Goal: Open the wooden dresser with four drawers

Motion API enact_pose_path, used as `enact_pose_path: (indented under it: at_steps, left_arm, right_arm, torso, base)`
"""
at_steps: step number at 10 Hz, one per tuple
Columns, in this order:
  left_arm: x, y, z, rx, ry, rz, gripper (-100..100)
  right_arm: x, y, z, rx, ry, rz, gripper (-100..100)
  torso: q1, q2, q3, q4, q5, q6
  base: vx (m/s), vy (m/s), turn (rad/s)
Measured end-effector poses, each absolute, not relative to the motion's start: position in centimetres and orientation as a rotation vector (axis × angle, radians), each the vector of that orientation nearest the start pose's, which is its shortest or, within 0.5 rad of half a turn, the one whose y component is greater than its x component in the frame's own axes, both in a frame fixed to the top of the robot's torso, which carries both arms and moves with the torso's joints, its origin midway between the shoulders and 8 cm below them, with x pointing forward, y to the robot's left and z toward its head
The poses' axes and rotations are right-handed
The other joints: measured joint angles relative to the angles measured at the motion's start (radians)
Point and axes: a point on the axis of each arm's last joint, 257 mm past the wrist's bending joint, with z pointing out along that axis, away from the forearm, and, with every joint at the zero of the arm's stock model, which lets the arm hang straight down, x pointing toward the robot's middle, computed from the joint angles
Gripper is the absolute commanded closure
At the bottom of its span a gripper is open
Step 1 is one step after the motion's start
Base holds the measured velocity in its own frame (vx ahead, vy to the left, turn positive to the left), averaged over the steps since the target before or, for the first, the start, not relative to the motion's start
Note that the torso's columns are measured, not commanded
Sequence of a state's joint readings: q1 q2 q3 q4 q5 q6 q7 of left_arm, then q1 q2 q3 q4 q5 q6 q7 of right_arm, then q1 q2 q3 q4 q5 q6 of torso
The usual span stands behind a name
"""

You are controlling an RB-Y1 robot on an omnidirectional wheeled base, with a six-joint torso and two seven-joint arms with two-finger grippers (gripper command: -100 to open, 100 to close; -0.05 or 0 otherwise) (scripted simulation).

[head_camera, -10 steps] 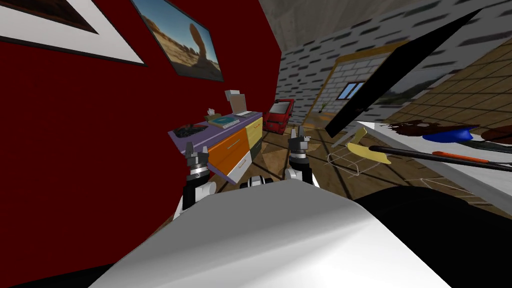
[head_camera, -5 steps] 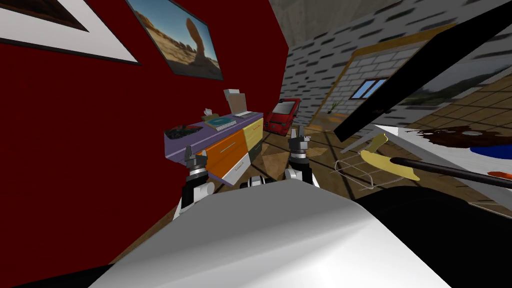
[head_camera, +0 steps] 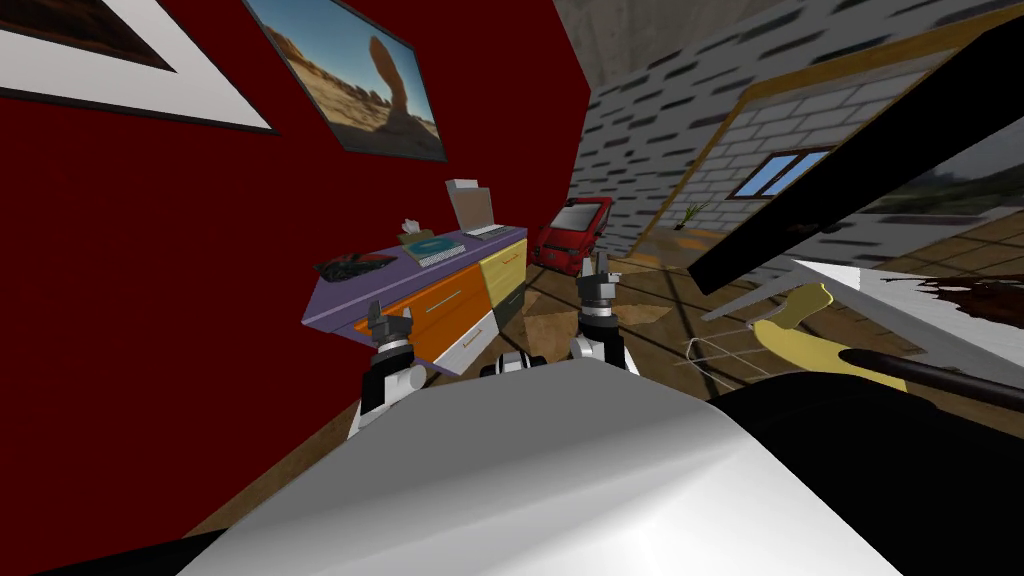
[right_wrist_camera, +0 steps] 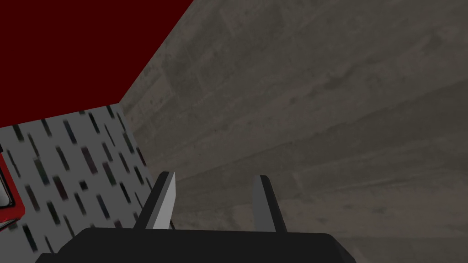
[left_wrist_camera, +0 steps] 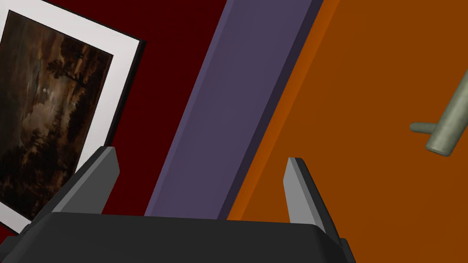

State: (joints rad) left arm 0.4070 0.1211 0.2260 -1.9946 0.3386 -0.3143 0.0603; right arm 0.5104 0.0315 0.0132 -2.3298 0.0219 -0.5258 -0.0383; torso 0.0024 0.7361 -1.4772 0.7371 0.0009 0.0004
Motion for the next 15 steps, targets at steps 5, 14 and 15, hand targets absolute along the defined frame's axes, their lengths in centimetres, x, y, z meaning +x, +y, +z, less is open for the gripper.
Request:
enact_pose_path:
  at_steps: [5,14,15]
  left_arm:
    - [38.9,45.5,-14.3,-1.269,0.591,-1.230,-100]
    - [37.5,50.0,-19.8,-1.488,0.474,-1.208,100]
    - [37.5,50.0,-19.8,-1.488,0.474,-1.208,100]
  right_arm:
    - [32.9,-27.4,4.8,0.627,0.542,1.347,0]
    - [32.9,-27.4,4.8,0.627,0.542,1.346,0]
    - [32.9,-27.4,4.8,0.627,0.542,1.346,0]
  torso:
    - [-0.002,0.001,0.001,0.001,-0.001,0.000]
    - [0.003,0.003,0.002,0.001,0.001,0.000]
    - [-0.001,0.005,0.003,0.002,-0.001,0.000]
  base:
    - [0.091,-0.183,0.132]
    - [0.068,-0.113,0.079]
    - [-0.067,-0.045,0.031]
